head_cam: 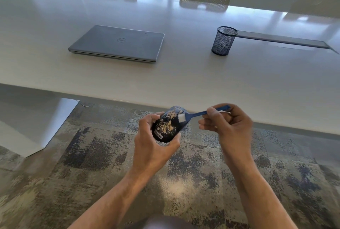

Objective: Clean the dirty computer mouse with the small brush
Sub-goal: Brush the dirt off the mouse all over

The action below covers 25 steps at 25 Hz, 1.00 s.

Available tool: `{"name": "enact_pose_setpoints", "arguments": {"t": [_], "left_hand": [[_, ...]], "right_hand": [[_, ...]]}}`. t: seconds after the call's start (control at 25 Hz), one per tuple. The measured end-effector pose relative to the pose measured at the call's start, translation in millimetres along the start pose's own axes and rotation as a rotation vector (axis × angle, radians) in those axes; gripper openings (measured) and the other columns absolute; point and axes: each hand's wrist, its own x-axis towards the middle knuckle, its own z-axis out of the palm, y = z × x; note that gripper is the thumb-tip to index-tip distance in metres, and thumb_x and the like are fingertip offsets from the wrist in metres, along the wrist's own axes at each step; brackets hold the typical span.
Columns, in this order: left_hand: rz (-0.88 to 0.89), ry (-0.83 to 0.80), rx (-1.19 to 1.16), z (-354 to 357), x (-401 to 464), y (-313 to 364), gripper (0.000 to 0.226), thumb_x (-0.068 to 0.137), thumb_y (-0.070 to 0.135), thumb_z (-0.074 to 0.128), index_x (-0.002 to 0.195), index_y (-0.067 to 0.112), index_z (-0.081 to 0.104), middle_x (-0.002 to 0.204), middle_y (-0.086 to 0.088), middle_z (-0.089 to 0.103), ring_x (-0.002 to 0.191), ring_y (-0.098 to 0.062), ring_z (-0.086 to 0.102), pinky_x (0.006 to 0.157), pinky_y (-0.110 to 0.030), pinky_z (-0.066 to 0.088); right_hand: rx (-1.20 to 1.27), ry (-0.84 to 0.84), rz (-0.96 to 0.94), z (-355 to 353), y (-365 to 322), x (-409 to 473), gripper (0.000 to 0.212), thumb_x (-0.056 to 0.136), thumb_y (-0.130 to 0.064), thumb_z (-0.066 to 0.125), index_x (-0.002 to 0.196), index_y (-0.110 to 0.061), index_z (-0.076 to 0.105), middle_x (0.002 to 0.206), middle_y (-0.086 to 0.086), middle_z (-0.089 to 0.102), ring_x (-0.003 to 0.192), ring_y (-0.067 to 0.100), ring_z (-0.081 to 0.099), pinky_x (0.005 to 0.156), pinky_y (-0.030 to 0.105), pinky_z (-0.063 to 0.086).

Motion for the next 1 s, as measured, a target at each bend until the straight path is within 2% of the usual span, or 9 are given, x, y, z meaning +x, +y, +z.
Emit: {"name": "enact_pose_setpoints", "arguments": {"t": [0.2, 0.36, 0.56, 0.72, 0.88, 1.0], "left_hand": [[-0.003, 0.013, -0.009, -1, 0, 1, 0.081, 0.068, 0.017, 0.09, 0.118, 0.044, 0.032, 0.113, 0.018, 0.051, 0.101, 0.015, 0.057, 0.074, -0.001, 0.047], [0.011, 0.006, -0.012, 1, -1, 2, 0.077, 0.069, 0.017, 0.089, 0.119, 0.036, 0.033, 0.113, 0.015, 0.052, 0.101, 0.014, 0.058, 0.075, -0.004, 0.049], [0.003, 0.018, -0.026, 1, -1, 3, 0.078, 0.069, 0.015, 0.089, 0.118, 0.039, 0.034, 0.116, 0.017, 0.051, 0.102, 0.015, 0.057, 0.075, -0.003, 0.048], [0.019, 0.019, -0.034, 2, -1, 2, 0.076, 0.069, 0.014, 0.089, 0.12, 0.034, 0.035, 0.117, 0.013, 0.052, 0.103, 0.013, 0.058, 0.077, -0.004, 0.048], [0.018, 0.022, -0.038, 2, 0, 3, 0.078, 0.069, 0.014, 0.089, 0.118, 0.039, 0.034, 0.119, 0.017, 0.05, 0.102, 0.014, 0.057, 0.075, -0.003, 0.048], [0.009, 0.028, -0.032, 4, 0, 1, 0.078, 0.068, 0.015, 0.089, 0.117, 0.042, 0.034, 0.117, 0.016, 0.05, 0.103, 0.015, 0.057, 0.074, -0.002, 0.048]], "right_hand": [[-0.106, 0.155, 0.008, -11, 1, 7, 0.003, 0.094, -0.009, 0.072, 0.093, -0.012, 0.072, 0.072, 0.008, 0.078, 0.066, 0.026, 0.078, 0.065, 0.043, 0.066], [0.01, 0.026, 0.017, -7, 0, 1, 0.002, 0.094, -0.011, 0.072, 0.093, -0.012, 0.073, 0.073, 0.012, 0.077, 0.068, 0.028, 0.078, 0.063, 0.035, 0.064], [-0.041, 0.164, 0.05, -16, -1, 1, 0.003, 0.095, -0.006, 0.07, 0.094, -0.007, 0.071, 0.072, 0.013, 0.077, 0.066, 0.027, 0.077, 0.064, 0.039, 0.065], [0.026, 0.053, 0.061, -12, -2, -4, 0.004, 0.095, -0.006, 0.07, 0.093, -0.008, 0.072, 0.072, 0.014, 0.076, 0.065, 0.026, 0.077, 0.062, 0.033, 0.063], [-0.022, 0.138, 0.1, -17, 0, -1, 0.004, 0.095, -0.006, 0.069, 0.095, -0.008, 0.071, 0.074, 0.014, 0.077, 0.068, 0.027, 0.077, 0.068, 0.04, 0.066], [0.041, 0.088, 0.091, -17, -2, 0, 0.005, 0.095, -0.006, 0.069, 0.093, -0.01, 0.072, 0.074, 0.014, 0.076, 0.066, 0.026, 0.077, 0.064, 0.035, 0.064]]}}
